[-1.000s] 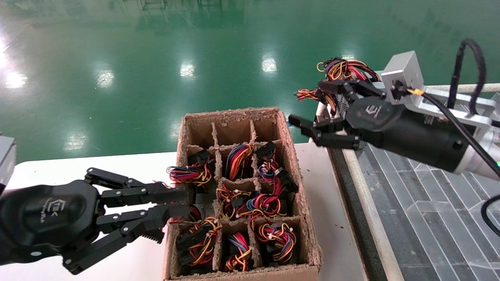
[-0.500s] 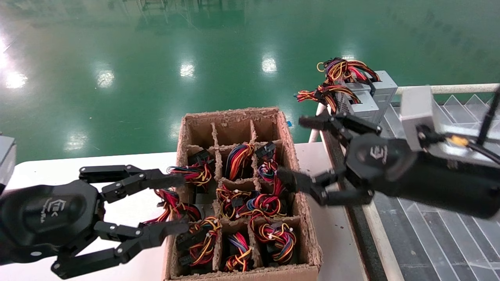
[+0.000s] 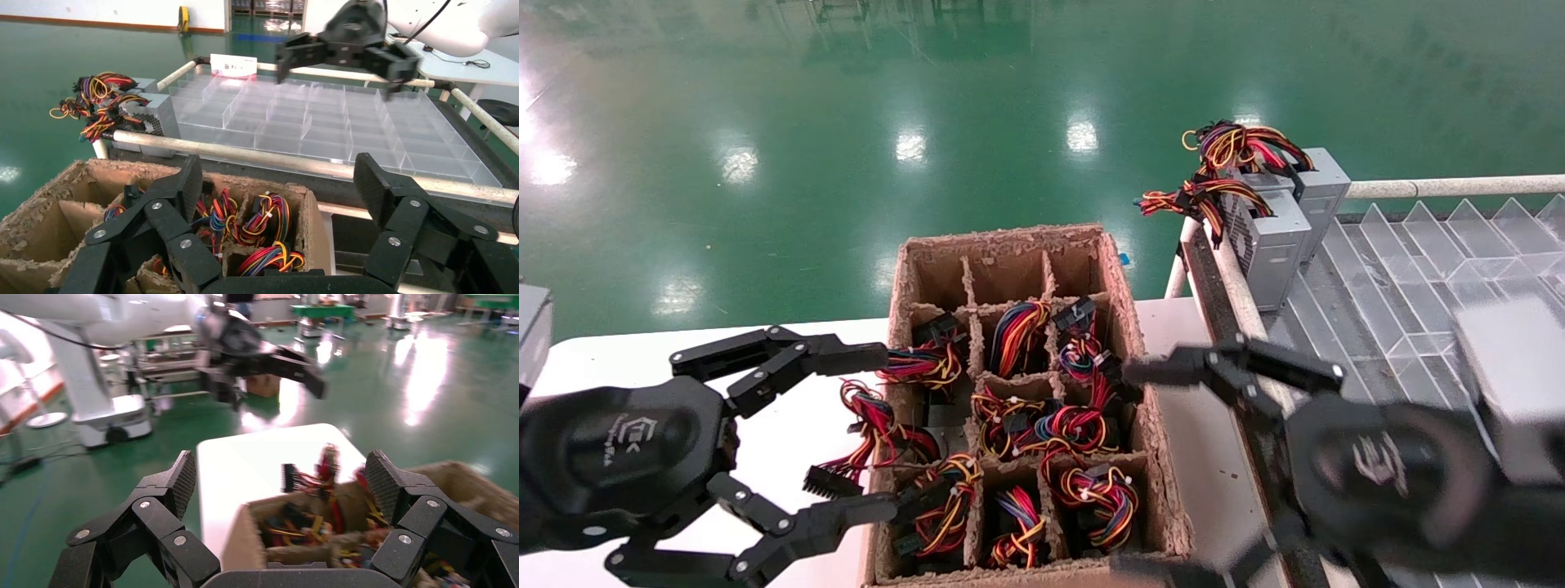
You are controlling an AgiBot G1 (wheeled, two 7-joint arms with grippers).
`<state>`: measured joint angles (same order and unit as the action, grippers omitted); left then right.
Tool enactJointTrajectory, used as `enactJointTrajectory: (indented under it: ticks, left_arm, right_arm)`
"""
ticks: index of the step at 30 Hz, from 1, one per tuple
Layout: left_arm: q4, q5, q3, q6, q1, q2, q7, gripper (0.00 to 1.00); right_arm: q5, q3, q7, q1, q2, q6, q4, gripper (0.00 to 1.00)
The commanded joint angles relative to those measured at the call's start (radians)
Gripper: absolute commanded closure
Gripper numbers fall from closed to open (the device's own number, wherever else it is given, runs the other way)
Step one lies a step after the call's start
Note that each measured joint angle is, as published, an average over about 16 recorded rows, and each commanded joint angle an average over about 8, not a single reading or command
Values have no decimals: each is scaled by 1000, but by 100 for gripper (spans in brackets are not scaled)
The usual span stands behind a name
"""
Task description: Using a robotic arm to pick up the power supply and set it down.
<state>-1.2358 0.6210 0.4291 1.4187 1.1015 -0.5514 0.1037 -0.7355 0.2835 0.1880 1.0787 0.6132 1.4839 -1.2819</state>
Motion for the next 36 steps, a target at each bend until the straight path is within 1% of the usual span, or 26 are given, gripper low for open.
enactJointTrajectory:
  ticks: [1, 5, 18, 36]
  left_arm:
    - [0, 0, 0, 0, 0, 0, 0, 0]
    - [0, 0, 0, 0, 0, 0, 0, 0]
    - [0, 0, 0, 0, 0, 0, 0, 0]
    - [0, 0, 0, 0, 0, 0, 0, 0]
  right_arm:
    - [13, -11, -1, -11, -5, 32, -6, 0]
    - [22, -17, -2, -17, -8, 49, -9, 0]
    - [12, -9, -2, -9, -5, 25, -5, 0]
    - [6, -5, -1, -6, -3, 14, -3, 0]
